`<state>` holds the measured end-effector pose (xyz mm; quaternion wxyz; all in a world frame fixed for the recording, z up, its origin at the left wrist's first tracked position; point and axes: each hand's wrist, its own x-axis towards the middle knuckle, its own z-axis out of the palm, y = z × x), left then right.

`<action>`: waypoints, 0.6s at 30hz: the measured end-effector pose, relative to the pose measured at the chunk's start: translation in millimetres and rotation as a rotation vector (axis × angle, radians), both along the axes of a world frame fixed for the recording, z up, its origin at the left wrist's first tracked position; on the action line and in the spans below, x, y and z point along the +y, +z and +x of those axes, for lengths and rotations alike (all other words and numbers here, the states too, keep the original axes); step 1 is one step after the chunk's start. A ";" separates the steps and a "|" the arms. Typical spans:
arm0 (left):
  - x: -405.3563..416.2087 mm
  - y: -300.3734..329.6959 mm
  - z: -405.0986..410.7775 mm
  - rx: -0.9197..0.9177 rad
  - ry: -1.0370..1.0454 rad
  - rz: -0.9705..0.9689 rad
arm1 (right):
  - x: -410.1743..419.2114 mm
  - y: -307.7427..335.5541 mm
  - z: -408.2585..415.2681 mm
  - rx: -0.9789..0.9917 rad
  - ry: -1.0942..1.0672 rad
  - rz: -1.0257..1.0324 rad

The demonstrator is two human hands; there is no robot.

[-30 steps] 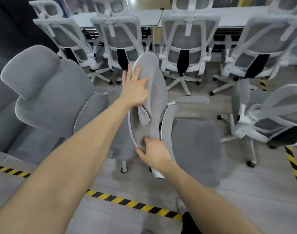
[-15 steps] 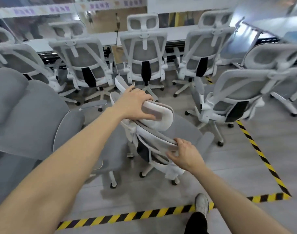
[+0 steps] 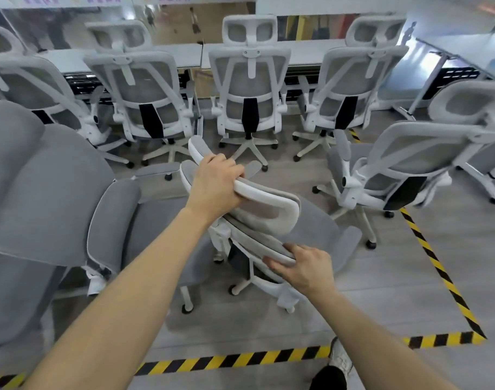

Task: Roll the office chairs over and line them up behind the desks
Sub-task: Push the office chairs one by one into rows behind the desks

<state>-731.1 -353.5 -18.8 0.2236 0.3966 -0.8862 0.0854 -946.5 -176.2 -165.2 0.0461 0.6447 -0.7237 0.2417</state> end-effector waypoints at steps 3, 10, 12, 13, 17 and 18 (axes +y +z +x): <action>-11.2 -0.3 13.0 0.020 0.004 -0.010 | -8.7 -3.0 18.1 -0.022 -0.004 -0.089; -40.8 -4.1 48.5 0.092 0.036 -0.006 | -44.0 -9.6 57.6 -0.044 0.012 -0.138; -51.4 -3.3 51.3 0.109 0.043 -0.016 | -57.0 -9.6 61.8 -0.046 0.016 -0.160; -57.9 -3.6 52.3 0.118 0.046 -0.022 | -64.3 -9.9 63.1 -0.043 0.017 -0.165; -85.8 -4.1 57.0 0.133 0.096 -0.026 | -97.0 -10.4 64.8 -0.038 0.038 -0.129; -93.7 -2.6 55.4 0.125 0.123 -0.018 | -106.2 -8.8 62.4 -0.046 0.041 -0.124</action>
